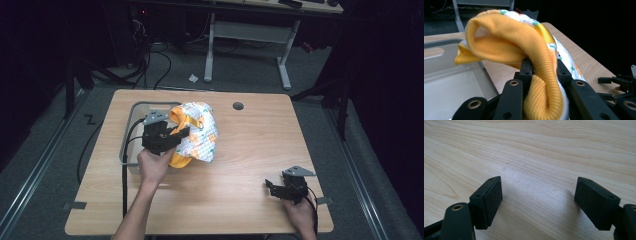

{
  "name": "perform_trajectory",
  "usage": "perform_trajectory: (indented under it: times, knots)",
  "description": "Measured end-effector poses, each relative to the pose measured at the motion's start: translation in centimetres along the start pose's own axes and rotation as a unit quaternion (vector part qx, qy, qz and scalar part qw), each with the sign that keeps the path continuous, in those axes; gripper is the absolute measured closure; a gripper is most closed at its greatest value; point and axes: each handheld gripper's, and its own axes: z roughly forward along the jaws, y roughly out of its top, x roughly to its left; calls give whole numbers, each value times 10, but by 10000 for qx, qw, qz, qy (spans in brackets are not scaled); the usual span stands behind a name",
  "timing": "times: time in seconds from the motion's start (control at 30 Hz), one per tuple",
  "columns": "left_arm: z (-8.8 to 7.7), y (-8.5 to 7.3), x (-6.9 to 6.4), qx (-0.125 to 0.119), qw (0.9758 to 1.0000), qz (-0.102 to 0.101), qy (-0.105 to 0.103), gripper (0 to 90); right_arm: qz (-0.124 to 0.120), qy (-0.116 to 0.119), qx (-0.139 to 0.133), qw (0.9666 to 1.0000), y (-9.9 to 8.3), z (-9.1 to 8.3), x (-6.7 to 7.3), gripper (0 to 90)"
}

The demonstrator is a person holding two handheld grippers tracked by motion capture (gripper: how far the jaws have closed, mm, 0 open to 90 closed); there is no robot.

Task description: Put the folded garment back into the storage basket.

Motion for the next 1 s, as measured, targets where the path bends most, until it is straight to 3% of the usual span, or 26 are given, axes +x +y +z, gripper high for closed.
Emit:
perform_trajectory:
  times: [1.0]
  knots:
    - [-36,-2,53,-19,9982,-230,546,733,11,-3,1,10000,0,0,0,227]
